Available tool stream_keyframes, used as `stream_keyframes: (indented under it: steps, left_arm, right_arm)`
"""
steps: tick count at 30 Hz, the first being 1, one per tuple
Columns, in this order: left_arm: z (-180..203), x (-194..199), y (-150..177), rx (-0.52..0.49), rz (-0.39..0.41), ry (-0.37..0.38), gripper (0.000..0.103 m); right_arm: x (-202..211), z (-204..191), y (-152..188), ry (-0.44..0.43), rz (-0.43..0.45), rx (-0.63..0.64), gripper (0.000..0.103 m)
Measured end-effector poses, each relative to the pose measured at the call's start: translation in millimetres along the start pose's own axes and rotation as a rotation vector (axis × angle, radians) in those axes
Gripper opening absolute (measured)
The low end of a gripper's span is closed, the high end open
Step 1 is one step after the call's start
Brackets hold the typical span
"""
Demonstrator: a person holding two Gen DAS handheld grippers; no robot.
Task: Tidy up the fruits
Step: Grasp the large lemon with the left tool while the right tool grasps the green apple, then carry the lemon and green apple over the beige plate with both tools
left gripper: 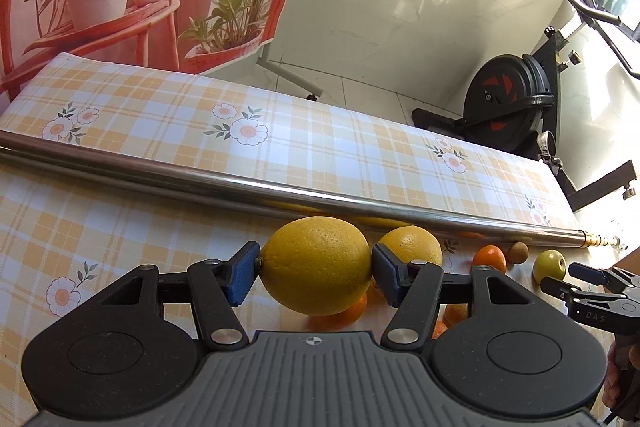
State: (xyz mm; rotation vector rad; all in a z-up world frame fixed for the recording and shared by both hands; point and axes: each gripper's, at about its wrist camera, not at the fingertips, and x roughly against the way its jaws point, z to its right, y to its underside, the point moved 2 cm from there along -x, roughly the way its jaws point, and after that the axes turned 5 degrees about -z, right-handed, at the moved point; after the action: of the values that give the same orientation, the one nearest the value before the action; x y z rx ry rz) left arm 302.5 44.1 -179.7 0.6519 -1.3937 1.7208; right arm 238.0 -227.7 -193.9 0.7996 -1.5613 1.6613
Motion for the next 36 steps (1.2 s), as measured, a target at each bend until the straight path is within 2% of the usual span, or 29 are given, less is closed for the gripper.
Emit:
stream_keyframes:
  steps: [4, 7, 12, 14, 19, 29, 36]
  left_arm:
    - [5, 4, 3, -0.024, 0.004, -0.004, 0.064]
    - [6, 6, 7, -0.031, 0.001, 0.001, 0.064]
    - [10, 10, 11, -0.050, 0.005, -0.006, 0.064]
    - [12, 11, 12, -0.056, 0.005, -0.006, 0.064]
    - [14, 16, 16, -0.069, 0.000, -0.007, 0.064]
    - [22, 35, 29, -0.115, 0.005, -0.021, 0.064]
    - [27, 55, 45, -0.155, 0.004, -0.037, 0.064]
  right_arm:
    - [-11, -6, -8, 0.017, -0.005, 0.016, 0.062]
    - [-17, -9, -11, 0.029, -0.015, 0.032, 0.055]
    - [-27, -9, -14, 0.040, -0.040, 0.034, 0.050]
    - [-29, -8, -15, 0.031, -0.044, 0.030, 0.044]
    - [-26, -5, -12, 0.025, -0.048, 0.014, 0.043]
    - [6, -3, 3, -0.030, -0.062, -0.057, 0.043]
    - [46, -29, 16, -0.070, -0.046, -0.010, 0.043]
